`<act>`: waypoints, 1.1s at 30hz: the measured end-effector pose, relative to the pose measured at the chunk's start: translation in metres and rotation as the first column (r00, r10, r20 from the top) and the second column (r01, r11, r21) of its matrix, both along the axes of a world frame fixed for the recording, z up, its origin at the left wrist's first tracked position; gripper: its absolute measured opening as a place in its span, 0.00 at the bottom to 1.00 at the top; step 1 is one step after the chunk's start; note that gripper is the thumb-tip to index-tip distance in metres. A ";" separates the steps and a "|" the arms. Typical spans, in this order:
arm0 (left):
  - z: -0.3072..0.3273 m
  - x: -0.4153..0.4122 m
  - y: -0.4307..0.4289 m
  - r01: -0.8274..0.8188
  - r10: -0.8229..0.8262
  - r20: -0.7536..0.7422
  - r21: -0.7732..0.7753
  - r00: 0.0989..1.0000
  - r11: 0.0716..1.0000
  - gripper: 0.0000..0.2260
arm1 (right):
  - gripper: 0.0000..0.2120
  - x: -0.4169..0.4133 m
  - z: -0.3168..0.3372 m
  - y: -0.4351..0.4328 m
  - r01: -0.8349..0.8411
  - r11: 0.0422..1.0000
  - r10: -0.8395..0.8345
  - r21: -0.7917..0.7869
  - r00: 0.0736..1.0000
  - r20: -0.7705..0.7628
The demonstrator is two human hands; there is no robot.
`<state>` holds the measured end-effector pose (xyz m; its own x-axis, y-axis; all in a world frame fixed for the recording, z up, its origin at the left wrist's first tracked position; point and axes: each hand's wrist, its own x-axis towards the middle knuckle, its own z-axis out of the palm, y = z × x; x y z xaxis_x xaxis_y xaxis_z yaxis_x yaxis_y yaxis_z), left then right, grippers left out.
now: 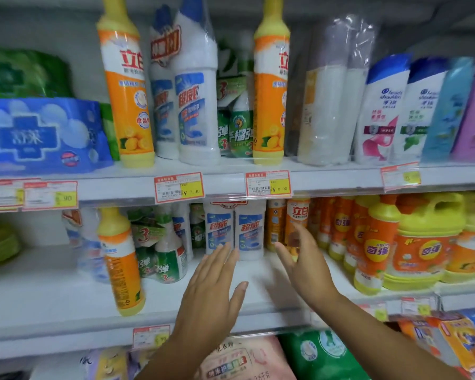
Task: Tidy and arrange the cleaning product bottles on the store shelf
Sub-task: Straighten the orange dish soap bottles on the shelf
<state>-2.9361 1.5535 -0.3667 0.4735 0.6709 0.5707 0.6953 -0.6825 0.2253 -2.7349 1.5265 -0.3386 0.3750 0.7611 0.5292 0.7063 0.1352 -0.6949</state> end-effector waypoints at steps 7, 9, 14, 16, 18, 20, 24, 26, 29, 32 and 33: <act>0.089 -0.020 -0.029 0.024 -0.057 0.151 0.208 0.987 0.978 0.24 | 0.13 -0.045 0.097 -0.044 -0.088 0.938 0.030 0.334 0.984 0.175; 0.112 -0.022 -0.029 0.014 -0.075 0.204 0.286 0.976 0.958 0.23 | 0.14 -0.052 0.125 -0.046 -0.093 0.916 0.026 0.391 0.985 0.173; 0.156 -0.019 -0.022 -0.003 -0.077 0.227 0.333 0.971 0.943 0.23 | 0.27 -0.051 0.175 -0.019 -0.047 0.934 -0.004 0.353 0.990 0.142; 0.166 -0.014 -0.015 -0.005 -0.066 0.229 0.296 0.971 0.955 0.24 | 0.32 -0.049 0.188 -0.007 -0.024 0.948 -0.014 0.317 0.993 0.116; 0.176 -0.006 -0.008 0.009 -0.067 0.223 0.253 0.972 0.968 0.25 | 0.37 -0.047 0.198 0.005 0.017 0.963 -0.043 0.269 0.995 0.092; 0.186 0.003 0.000 0.018 -0.072 0.229 0.230 0.971 0.973 0.25 | 0.42 -0.045 0.206 0.017 0.055 0.975 -0.068 0.213 0.996 0.055; 0.201 0.015 0.012 0.026 -0.075 0.265 0.186 0.961 0.982 0.26 | 0.44 -0.039 0.217 0.036 0.094 0.987 -0.100 0.130 0.994 0.037; 0.205 0.019 0.016 0.014 -0.059 0.262 0.168 0.963 0.986 0.27 | 0.40 -0.036 0.220 0.040 0.100 0.986 -0.109 0.135 0.992 0.060; 0.208 0.021 0.019 -0.012 -0.022 0.261 0.125 0.965 0.992 0.30 | 0.35 -0.033 0.223 0.039 0.062 0.989 -0.068 0.138 0.997 0.039; 0.210 0.020 0.015 -0.003 -0.025 0.285 0.098 0.958 0.995 0.32 | 0.36 -0.035 0.220 0.029 -0.021 0.982 0.014 0.190 0.999 0.039; 0.212 0.019 0.013 0.007 -0.033 0.300 0.087 0.954 0.996 0.32 | 0.36 -0.038 0.219 0.023 -0.056 0.975 0.048 0.213 0.998 0.042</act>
